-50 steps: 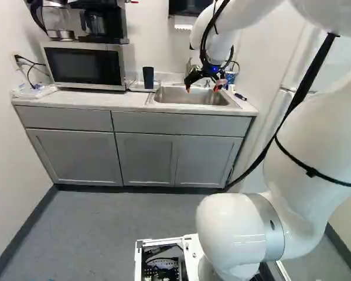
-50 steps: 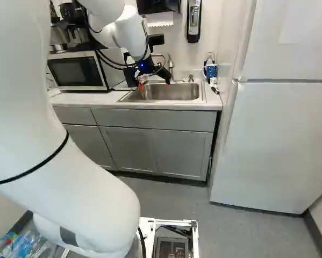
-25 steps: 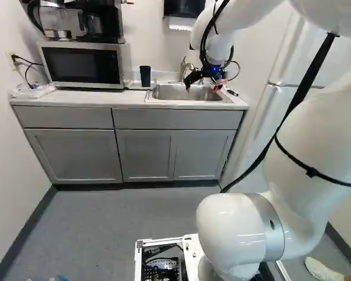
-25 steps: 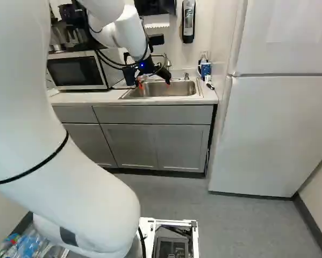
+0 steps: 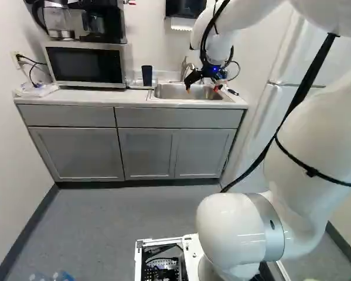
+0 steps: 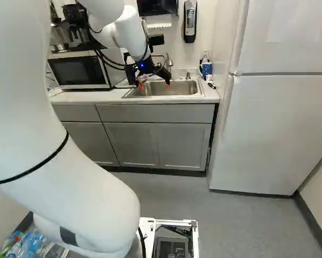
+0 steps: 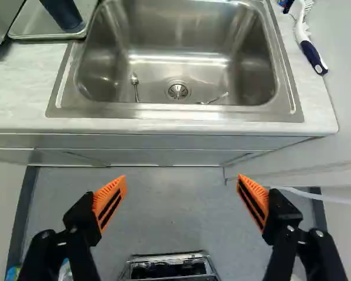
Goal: Rinse the cup and place it in the tray
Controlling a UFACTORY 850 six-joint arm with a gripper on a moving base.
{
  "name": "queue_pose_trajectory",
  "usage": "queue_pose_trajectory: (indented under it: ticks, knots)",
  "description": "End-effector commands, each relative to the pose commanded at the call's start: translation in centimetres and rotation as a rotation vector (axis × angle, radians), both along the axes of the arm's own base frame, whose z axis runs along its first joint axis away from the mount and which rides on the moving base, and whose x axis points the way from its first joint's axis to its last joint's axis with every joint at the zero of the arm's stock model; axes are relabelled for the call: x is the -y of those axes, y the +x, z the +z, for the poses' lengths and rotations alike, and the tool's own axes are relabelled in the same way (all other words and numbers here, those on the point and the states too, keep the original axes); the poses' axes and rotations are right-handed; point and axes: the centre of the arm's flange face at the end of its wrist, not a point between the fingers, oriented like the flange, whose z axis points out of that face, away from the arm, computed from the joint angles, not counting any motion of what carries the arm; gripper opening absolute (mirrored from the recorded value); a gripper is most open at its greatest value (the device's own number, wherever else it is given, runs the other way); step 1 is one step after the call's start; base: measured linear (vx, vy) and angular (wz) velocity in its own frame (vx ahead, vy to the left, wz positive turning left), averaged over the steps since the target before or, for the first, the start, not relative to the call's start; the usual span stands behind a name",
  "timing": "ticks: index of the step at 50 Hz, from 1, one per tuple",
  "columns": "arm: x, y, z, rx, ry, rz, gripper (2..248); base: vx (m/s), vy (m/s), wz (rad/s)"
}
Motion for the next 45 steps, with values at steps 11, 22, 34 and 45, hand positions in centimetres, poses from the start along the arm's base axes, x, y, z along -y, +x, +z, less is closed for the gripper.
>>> queue_pose_trajectory:
  ticks: [11,22,34,45]
  knots:
    - [0.0,0.0,0.0,0.0,0.0,0.0,247,0.0,0.0,0.0]
    - [0.0,-0.1,-0.2,0.004,0.0,0.001,247,0.0,0.0,0.0]
    - [-0.1,-0.2,-0.8,0.015,0.001,0.003,247,0.0,0.0,0.0]
    - [-0.3,-0.4,-1.7,0.032,0.002,0.006,247,0.0,0.0,0.0]
